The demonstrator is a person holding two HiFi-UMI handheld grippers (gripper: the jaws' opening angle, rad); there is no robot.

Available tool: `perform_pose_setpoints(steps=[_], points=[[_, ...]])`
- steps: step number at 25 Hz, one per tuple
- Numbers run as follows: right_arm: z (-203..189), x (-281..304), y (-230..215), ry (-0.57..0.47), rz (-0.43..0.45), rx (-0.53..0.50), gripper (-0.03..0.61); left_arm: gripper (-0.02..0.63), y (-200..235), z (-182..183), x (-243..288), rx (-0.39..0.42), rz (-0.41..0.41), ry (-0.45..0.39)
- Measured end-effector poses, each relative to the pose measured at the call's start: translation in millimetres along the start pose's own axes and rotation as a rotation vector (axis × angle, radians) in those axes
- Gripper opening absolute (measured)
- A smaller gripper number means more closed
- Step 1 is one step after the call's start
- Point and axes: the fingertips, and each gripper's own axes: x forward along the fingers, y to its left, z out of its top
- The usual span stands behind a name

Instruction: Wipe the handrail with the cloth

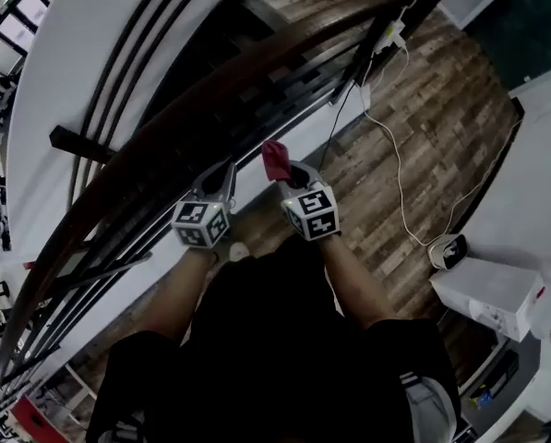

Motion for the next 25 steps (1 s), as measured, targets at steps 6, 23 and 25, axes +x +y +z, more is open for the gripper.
perform_pose_setpoints(steps=[6, 23, 25], points=[[-13.2, 4.2, -73.3, -0.043, -0.115, 0.136, 0.044, -0.002, -16.7, -22.0, 55.9, 0.023, -0.092, 0.082], [-4.3, 91.0, -360.2, 0.001, -0.086, 0.114, 0.044, -0.002, -75.3, -32.7, 309.8, -0.009, -0.022, 0.131], [-2.1, 114.3, -390.9, 0.011, -0.123, 0.075, 0.044, -0.002, -66.9, -36.5, 338.6, -0.022, 0.008, 0.168]])
